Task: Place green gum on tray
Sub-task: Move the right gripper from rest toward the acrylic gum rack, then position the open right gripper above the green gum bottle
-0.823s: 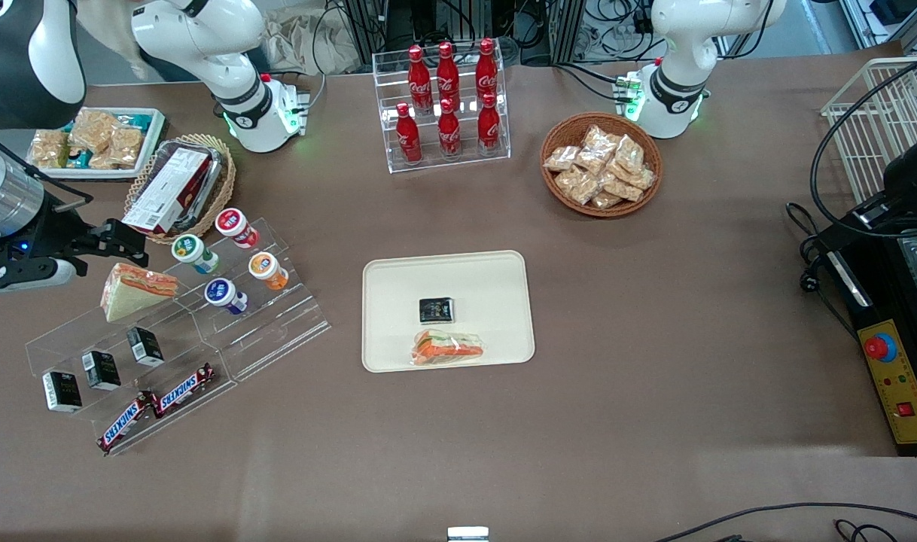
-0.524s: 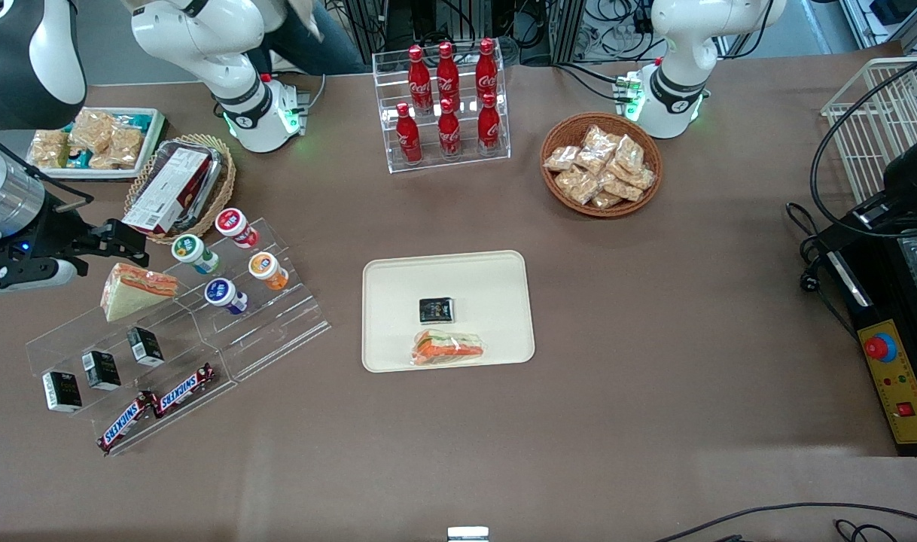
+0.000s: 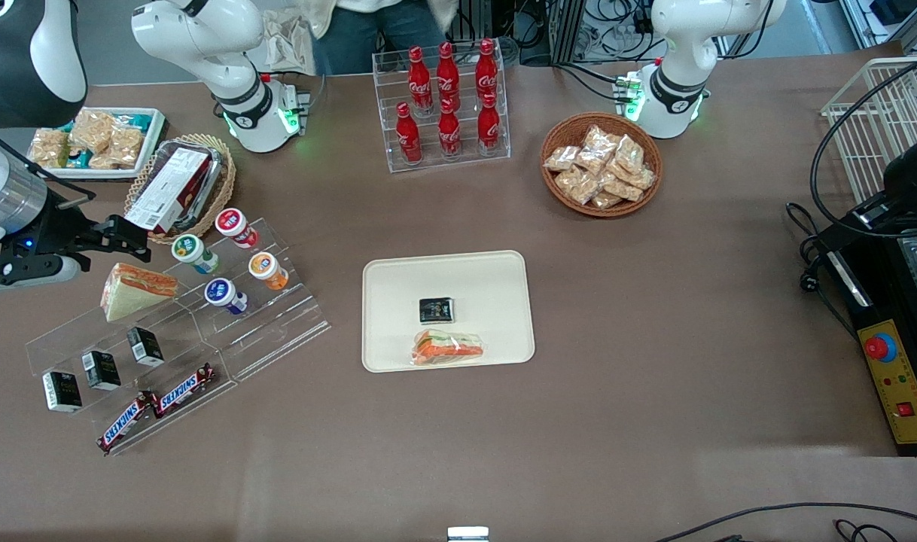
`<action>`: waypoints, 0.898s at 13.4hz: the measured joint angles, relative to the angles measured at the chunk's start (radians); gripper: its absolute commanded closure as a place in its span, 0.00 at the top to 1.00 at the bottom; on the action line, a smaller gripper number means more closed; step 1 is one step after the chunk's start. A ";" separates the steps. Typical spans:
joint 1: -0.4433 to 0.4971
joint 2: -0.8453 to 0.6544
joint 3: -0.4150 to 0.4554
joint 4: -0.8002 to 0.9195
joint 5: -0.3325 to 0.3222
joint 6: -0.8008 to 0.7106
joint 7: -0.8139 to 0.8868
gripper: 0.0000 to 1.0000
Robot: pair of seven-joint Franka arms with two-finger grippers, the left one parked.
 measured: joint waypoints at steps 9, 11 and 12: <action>-0.013 -0.105 -0.004 -0.186 -0.007 0.057 -0.100 0.99; -0.013 -0.123 -0.004 -0.241 -0.019 0.083 -0.152 0.99; -0.013 -0.128 -0.004 -0.265 -0.021 0.096 -0.186 0.99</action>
